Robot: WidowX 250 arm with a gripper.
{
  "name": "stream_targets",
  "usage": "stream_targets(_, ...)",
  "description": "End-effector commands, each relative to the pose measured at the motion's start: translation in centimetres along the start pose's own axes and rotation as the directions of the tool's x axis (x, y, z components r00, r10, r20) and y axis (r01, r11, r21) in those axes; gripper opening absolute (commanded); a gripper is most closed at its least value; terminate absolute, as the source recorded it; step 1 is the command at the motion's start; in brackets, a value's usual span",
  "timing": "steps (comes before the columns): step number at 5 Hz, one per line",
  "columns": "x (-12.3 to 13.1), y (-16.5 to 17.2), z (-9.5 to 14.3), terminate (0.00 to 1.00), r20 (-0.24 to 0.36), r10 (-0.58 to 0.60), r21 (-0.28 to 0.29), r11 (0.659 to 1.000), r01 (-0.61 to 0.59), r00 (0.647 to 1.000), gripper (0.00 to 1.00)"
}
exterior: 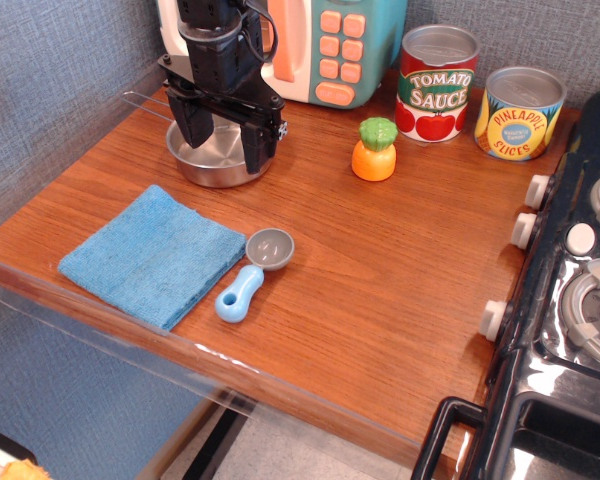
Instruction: Move the yellow and green object to the right of the spoon.
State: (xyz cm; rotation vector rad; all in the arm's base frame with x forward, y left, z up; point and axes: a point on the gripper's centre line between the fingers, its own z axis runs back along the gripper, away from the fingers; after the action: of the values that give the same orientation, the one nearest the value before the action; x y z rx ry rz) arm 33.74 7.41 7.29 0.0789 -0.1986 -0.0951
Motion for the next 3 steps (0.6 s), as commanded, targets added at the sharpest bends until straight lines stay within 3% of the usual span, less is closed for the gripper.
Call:
stream_targets(1, 0.0, 0.0, 0.0, 0.0, 0.0, 0.0, 0.0, 1.0, 0.0, 1.0, 1.0)
stream_targets(3, 4.9, -2.4, 0.5, 0.0, 0.074, -0.03, -0.005, 1.0, 0.031, 0.997, 1.0)
